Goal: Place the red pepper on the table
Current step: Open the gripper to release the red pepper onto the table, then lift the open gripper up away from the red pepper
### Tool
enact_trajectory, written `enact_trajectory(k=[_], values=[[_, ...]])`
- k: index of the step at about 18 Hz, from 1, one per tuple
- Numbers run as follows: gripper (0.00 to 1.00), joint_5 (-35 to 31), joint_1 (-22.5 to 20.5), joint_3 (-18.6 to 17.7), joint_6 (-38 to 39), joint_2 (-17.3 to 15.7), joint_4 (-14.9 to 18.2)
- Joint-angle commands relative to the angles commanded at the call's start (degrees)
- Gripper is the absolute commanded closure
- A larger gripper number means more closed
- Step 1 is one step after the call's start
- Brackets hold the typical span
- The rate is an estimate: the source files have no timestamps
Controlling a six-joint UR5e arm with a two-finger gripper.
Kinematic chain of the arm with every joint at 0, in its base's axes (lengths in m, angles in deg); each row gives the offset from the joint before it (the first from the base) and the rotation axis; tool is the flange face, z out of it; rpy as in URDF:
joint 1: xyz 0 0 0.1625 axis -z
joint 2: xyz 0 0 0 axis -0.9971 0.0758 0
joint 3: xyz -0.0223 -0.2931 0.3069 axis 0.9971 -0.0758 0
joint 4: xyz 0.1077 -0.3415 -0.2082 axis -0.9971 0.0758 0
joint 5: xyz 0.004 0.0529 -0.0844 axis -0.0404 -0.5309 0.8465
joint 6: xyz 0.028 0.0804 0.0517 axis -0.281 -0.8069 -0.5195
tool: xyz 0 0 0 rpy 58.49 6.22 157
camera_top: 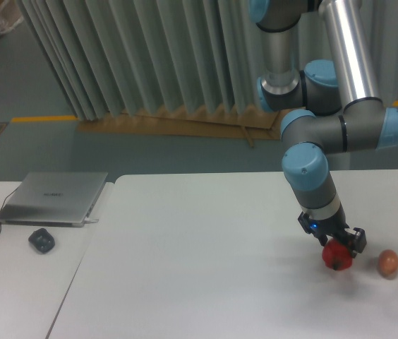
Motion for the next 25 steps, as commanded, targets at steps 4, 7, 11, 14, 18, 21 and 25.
enact_trajectory(k=[4,7,11,14,18,21,25], values=[[0.0,-0.4,0.0,0.0,0.0,0.0,-0.6],[0.0,0.7,-1.0,1.6,-2.6,-0.8,-0.4],[0.0,6.5,-4.5,4.0,-12.1,-3.3,-0.4],[0.0,6.4,-5.2,4.0,-19.6,-4.0,0.2],[0.0,6.1,-5.7,3.9,-23.1,-4.1,-0.1],[0.0,6.4,-5.8,3.2,-23.2,-4.3,0.2],[0.0,6.5,-5.9,2.8,-22.9,-4.3,0.2]])
